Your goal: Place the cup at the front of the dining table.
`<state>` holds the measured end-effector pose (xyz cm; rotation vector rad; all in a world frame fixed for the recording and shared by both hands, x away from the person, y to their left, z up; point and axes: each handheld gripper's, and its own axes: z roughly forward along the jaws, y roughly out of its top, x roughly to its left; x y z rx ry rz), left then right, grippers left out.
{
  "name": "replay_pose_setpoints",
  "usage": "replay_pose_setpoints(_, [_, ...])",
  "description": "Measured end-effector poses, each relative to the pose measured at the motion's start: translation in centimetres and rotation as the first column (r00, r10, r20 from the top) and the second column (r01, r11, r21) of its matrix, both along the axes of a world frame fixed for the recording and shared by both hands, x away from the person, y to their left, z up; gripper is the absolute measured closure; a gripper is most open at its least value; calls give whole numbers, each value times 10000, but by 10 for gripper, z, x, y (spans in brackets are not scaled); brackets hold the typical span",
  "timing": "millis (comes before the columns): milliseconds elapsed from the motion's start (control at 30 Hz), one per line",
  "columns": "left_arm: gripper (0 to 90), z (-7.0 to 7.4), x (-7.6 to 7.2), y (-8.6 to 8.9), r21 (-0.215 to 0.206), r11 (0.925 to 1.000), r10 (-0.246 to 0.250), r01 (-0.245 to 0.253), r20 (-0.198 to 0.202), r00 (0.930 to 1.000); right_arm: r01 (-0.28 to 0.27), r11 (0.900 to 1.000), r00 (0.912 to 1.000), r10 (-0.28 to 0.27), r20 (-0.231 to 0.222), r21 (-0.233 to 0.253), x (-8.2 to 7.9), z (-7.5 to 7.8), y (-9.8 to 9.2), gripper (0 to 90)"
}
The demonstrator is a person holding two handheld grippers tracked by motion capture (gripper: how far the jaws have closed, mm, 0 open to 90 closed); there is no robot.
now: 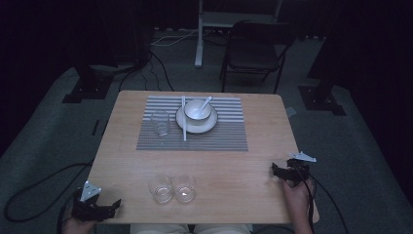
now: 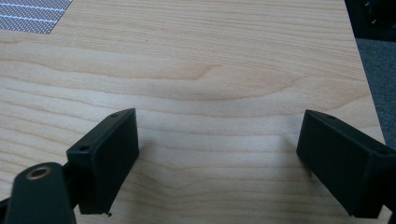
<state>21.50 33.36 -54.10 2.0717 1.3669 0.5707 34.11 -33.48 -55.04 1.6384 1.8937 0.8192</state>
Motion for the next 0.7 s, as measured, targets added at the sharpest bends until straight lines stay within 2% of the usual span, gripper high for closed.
replay_pose_setpoints(233, [0,1,-12,4,94,9999,-38,38,40,10000,3,10000,10000,-3,-4,-3,0,0,0,122])
replay_pose_setpoints(433, [0,2,-20,6,502,9983,280,-291,228,9993,1,10000,10000,-1,-3,-5,0,0,0,122])
replay_pose_setpoints(700, [0,0,-35,16,288,9975,631,-641,349,9974,1,10000,10000,-1,-2,1,0,0,0,122])
